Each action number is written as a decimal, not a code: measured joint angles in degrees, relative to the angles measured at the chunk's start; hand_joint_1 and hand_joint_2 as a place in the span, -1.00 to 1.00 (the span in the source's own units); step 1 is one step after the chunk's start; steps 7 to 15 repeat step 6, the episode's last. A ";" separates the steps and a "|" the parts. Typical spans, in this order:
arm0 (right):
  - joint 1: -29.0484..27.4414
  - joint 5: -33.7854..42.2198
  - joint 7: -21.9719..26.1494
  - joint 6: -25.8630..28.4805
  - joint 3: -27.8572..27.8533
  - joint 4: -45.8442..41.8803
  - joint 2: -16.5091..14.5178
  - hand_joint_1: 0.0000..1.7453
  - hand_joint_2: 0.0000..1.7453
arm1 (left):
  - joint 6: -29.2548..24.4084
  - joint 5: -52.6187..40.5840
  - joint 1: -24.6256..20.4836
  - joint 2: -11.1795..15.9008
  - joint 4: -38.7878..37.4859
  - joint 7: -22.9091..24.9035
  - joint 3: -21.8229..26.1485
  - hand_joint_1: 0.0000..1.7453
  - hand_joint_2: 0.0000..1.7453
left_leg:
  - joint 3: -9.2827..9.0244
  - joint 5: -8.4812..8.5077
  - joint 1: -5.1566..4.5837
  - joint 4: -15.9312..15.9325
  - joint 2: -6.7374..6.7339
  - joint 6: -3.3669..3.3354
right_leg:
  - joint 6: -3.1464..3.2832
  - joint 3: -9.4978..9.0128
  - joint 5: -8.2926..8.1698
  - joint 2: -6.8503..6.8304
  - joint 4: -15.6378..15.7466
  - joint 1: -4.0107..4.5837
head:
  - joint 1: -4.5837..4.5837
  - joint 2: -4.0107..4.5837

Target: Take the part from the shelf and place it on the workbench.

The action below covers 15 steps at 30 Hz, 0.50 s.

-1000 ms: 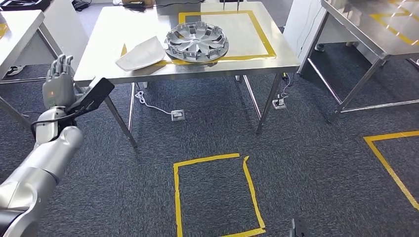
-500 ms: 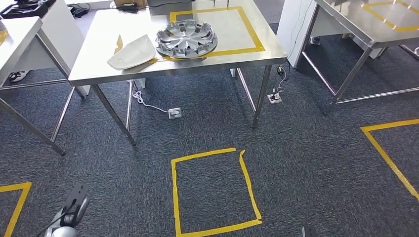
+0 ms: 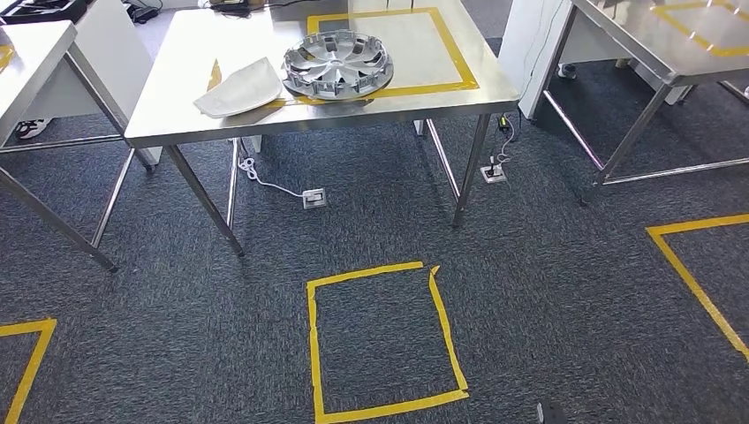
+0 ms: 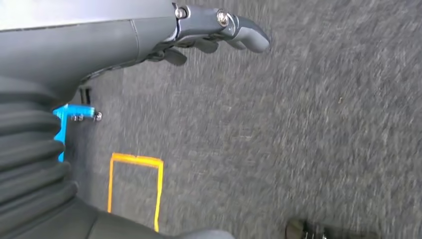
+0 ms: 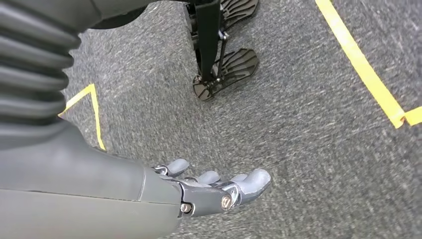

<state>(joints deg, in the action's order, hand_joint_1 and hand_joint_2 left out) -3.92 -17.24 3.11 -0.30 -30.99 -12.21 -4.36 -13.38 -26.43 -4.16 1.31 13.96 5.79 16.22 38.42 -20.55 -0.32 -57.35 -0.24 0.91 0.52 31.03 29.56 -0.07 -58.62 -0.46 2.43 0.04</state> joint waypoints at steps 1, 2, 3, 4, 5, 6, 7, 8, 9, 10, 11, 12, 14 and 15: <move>-0.16 0.73 -0.18 0.01 1.16 -0.33 0.16 -1.00 1.00 | 0.57 1.12 0.60 -0.06 0.30 -0.26 -0.34 -1.00 1.00 | 0.01 0.00 0.00 -0.02 0.02 -0.01 | -0.02 0.00 -0.02 0.00 0.00 0.00 | 0.00 0.00; -0.33 1.45 -0.37 0.01 2.30 -0.68 0.30 -1.00 1.00 | 1.12 2.24 1.17 -0.12 0.60 -0.49 -0.73 -1.00 1.00 | 0.03 0.00 0.00 -0.04 0.03 -0.01 | -0.04 0.00 -0.03 0.00 0.00 0.00 | 0.00 0.00; -0.51 2.17 -0.56 0.03 3.44 -1.04 0.44 -1.00 1.00 | 1.67 3.38 1.72 -0.19 0.90 -0.74 -1.15 -1.00 1.00 | 0.04 0.01 0.00 -0.05 0.04 -0.02 | -0.06 0.00 -0.04 -0.01 0.00 0.00 | 0.00 0.00; -0.71 2.90 -0.69 0.04 4.62 -1.41 0.58 -1.00 1.00 | 2.23 4.51 2.26 -0.25 1.23 -0.99 -1.61 -1.00 1.00 | 0.05 0.01 0.00 -0.06 0.04 -0.03 | -0.09 0.00 -0.06 -0.01 0.00 -0.01 | 0.00 0.00; -0.93 3.64 -0.78 0.05 5.85 -1.81 0.71 -1.00 1.00 | 2.78 5.67 2.81 -0.31 1.56 -1.23 -2.14 -1.00 1.00 | 0.06 0.01 -0.01 -0.07 0.05 -0.04 | -0.11 0.01 -0.07 -0.01 0.00 -0.01 | 0.00 0.00; -1.05 4.01 -0.81 0.07 6.48 -2.02 0.78 -1.00 1.00 | 3.07 6.24 3.09 -0.34 1.73 -1.36 -2.40 -1.00 1.00 | 0.07 0.02 -0.01 -0.08 0.06 -0.05 | -0.12 0.01 -0.08 -0.02 0.00 -0.01 | 0.00 0.00; -1.05 4.01 -0.81 0.07 6.48 -2.02 0.78 -1.00 1.00 | 3.07 6.24 3.09 -0.34 1.73 -1.36 -2.40 -1.00 1.00 | 0.07 0.02 -0.01 -0.08 0.06 -0.05 | -0.12 0.01 -0.08 -0.02 0.00 -0.01 | 0.00 0.00; -1.05 4.01 -0.81 0.07 6.48 -2.02 0.78 -1.00 1.00 | 3.07 6.24 3.09 -0.34 1.73 -1.36 -2.40 -1.00 1.00 | 0.07 0.02 -0.01 -0.08 0.06 -0.05 | -0.12 0.01 -0.08 -0.02 0.00 -0.01 | 0.00 0.00; -1.05 4.01 -0.81 0.07 6.48 -2.02 0.78 -1.00 1.00 | 3.07 6.24 3.09 -0.34 1.73 -1.36 -2.40 -1.00 1.00 | 0.07 0.02 -0.01 -0.08 0.06 -0.05 | -0.12 0.01 -0.08 -0.02 0.00 -0.01 | 0.00 0.00; -1.05 4.01 -0.81 0.07 6.48 -2.02 0.78 -1.00 1.00 | 3.07 6.24 3.09 -0.34 1.73 -1.36 -2.40 -1.00 1.00 | 0.07 0.02 -0.01 -0.08 0.06 -0.05 | -0.12 0.01 -0.08 -0.02 0.00 -0.01 | 0.00 0.00; -1.05 4.01 -0.81 0.07 6.48 -2.02 0.78 -1.00 1.00 | 3.07 6.24 3.09 -0.34 1.73 -1.36 -2.40 -1.00 1.00 | 0.07 0.02 -0.01 -0.08 0.06 -0.05 | -0.12 0.01 -0.08 -0.02 0.00 -0.01 | 0.00 0.00; -1.05 4.01 -0.81 0.07 6.48 -2.02 0.78 -1.00 1.00 | 3.07 6.24 3.09 -0.34 1.73 -1.36 -2.40 -1.00 1.00 | 0.07 0.02 -0.01 -0.08 0.06 -0.05 | -0.12 0.01 -0.08 -0.02 0.00 -0.01 | 0.00 0.00; -1.05 4.01 -0.81 0.07 6.48 -2.02 0.78 -1.00 1.00 | 3.07 6.24 3.09 -0.34 1.73 -1.36 -2.40 -1.00 1.00 | 0.07 0.02 -0.01 -0.08 0.06 -0.05 | -0.12 0.01 -0.08 -0.02 0.00 -0.01 | 0.00 0.00; -1.05 4.01 -0.81 0.07 6.48 -2.02 0.78 -1.00 1.00 | 3.07 6.24 3.09 -0.34 1.73 -1.36 -2.40 -1.00 1.00 | 0.07 0.02 -0.01 -0.08 0.06 -0.05 | -0.12 0.01 -0.08 -0.02 0.00 -0.01 | 0.00 0.00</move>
